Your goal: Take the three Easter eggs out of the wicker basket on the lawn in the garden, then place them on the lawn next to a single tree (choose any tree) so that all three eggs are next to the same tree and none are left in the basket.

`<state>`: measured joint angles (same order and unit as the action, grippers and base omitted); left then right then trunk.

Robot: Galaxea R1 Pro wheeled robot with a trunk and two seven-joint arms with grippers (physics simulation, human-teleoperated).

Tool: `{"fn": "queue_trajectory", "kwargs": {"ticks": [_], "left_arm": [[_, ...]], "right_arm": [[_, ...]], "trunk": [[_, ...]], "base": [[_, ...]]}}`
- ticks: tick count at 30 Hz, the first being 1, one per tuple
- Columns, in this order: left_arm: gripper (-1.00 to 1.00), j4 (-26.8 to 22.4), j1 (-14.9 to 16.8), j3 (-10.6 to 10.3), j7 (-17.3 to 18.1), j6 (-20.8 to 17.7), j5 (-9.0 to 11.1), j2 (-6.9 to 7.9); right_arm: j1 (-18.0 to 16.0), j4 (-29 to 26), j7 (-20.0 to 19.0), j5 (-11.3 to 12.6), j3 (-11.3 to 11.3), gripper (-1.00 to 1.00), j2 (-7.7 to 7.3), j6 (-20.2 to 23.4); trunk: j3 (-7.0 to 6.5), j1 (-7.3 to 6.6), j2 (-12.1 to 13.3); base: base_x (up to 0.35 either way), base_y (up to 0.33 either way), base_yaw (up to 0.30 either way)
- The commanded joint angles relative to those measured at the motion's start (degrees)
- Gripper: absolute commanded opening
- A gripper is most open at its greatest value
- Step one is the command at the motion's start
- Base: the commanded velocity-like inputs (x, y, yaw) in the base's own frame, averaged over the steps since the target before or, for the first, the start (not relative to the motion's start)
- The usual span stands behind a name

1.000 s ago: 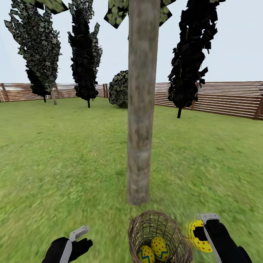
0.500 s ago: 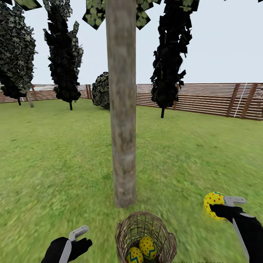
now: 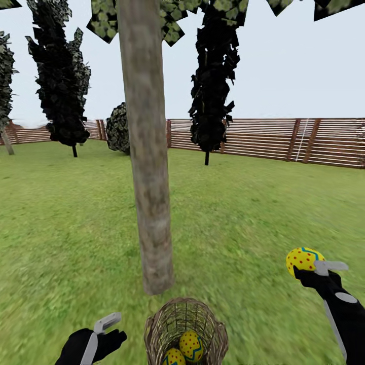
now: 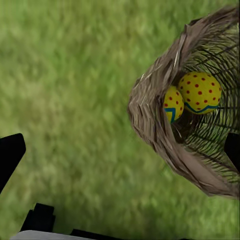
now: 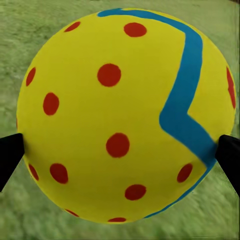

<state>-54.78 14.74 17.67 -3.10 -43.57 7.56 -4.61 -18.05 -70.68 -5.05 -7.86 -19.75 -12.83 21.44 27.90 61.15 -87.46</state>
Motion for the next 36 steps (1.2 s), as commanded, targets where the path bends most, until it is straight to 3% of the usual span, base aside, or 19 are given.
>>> {"fn": "queue_trajectory", "kwargs": {"ticks": [1, 11, 13, 15, 18, 21, 22, 25, 26, 36], "left_arm": [[1.0, -0.08, 0.02, 0.17, -0.32, -0.29, 0.59, -0.05], [1.0, -0.06, 0.02, 0.1, -0.32, -0.38, 0.53, -0.04], [1.0, -0.26, 0.02, 0.07, -0.24, -0.49, 0.31, 0.12], [1.0, -0.35, 0.02, 0.05, -0.1, -0.79, -1.34, 2.03], [1.0, -0.17, 0.02, -0.06, 1.8, -1.03, -5.19, 7.37], [1.0, 0.14, 0.02, -0.17, 6.9, -0.88, -6.12, 10.83], [1.0, 0.3, 0.02, -1.45, 7.9, -0.84, -6.32, 11.31], [1.0, 0.44, 0.02, -8.33, 8.41, -0.74, -6.87, 11.85], [1.0, 0.45, 0.02, -9.12, 8.49, -0.78, -6.92, 11.93], [1.0, 0.46, 0.02, -9.93, 8.39, -0.81, -6.95, 11.65]], "right_arm": [[-0.06, -0.07, -0.57, -0.59, -0.11, -1.0, 0.01, 0.27], [-0.06, -0.27, -0.57, -0.51, -0.11, -1.0, -0.05, 0.52], [-0.06, -0.27, -0.57, -0.53, -1.0, -1.0, -0.03, 0.75], [-0.06, -0.25, -0.57, -0.57, -1.13, -1.0, 0.04, 0.79], [-0.06, -0.29, -0.65, -0.58, -3.69, -1.0, -0.01, 0.66], [-0.06, -0.2, -0.66, -0.61, -4.63, -1.0, 0.08, 0.77], [-0.06, -0.17, -0.71, -0.63, -4.68, -1.0, 0.14, 0.8], [-0.06, -0.11, -0.73, -0.69, -4.68, -1.0, 0.25, 0.87], [-0.06, -0.09, -0.74, -0.73, -4.68, -1.0, 0.27, 0.88], [-0.06, -0.14, -0.66, -1.37, -4.66, -1.0, 1.65, 0.55]], "trunk": [[-0.18, -0.23, 0.38], [-2.52, -2.42, 4.39], [-2.99, -2.86, 5.19], [-3.45, -3.3, 6.0], [-4.16, -3.96, 7.2], [-4.86, -4.62, 8.4], [-5.09, -4.84, 8.8], [-5.8, -5.5, 10.01], [-6.03, -5.72, 10.41], [-7.66, -7.04, 12.81]], "base": [[0.0, 0.0, -0.254], [0.0, 0.0, -0.257], [0.0, 0.0, -0.258], [0.0, 0.0, -0.258], [0.0, 0.0, -0.258], [0.0, 0.0, -0.258], [0.0, 0.0, -0.258], [0.0, 0.0, -0.258], [0.0, 0.0, -0.258], [0.0, 0.0, -0.258]]}}
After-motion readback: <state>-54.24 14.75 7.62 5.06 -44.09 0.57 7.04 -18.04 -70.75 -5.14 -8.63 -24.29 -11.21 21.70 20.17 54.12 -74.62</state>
